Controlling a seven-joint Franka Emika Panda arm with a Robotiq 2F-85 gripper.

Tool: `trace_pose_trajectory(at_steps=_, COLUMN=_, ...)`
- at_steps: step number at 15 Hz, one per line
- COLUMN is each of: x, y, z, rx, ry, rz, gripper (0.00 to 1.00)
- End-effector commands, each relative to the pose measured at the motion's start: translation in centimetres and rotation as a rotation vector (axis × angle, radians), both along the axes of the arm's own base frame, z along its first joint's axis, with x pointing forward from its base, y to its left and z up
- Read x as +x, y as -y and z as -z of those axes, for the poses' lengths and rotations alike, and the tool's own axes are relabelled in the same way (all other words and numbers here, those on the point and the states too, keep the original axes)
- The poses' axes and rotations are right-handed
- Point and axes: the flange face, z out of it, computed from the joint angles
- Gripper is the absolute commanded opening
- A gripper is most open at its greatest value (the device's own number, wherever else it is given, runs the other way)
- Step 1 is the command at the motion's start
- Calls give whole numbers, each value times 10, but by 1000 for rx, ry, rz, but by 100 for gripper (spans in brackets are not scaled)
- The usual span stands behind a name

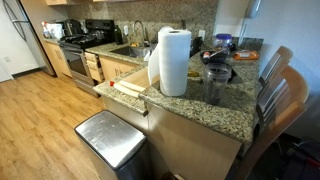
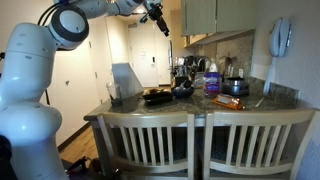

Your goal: Pick the white bottle and the glass bottle and put them in the bowl

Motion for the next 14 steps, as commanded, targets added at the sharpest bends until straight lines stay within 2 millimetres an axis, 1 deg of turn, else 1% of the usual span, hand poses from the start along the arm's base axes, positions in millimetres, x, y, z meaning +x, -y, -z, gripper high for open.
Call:
trace_pose_trajectory(at_steps=1, x=-47, y=34, z=-6, rx=166, ry=15, rz=-94, gripper=100)
trace_pose_trajectory(at_steps=3, x=-65, y=50, z=10, rx=250, ry=-16, rz=-125, gripper=100)
trace_pose_trajectory(at_steps=5, x=-73, y=48, z=35, rx=316, ry=-63, rz=-171, gripper=100)
trace_pose_trajectory(at_steps=6, x=-73, y=40, z=51, rx=346, ry=-88, rz=-197, gripper=100)
trace_pose_trajectory(at_steps=8, x=-75, y=17, z=81, rx=405, ry=-144, rz=-244, gripper=100)
trace_pose_trajectory(at_steps=10, x=-76, y=-15, z=115, rx=454, ry=-221, rz=-291, gripper=100)
trace_pose_trajectory(at_steps=11, x=-59, y=10, z=90, rx=393, ry=-170, rz=-228, gripper=100)
trace_pose_trajectory(at_steps=12, x=-57, y=1, z=99, rx=403, ry=-190, rz=-238, gripper=100)
trace_pose_trajectory(at_steps=14, x=-56, y=0, z=95, rx=399, ry=-183, rz=-238, gripper=100)
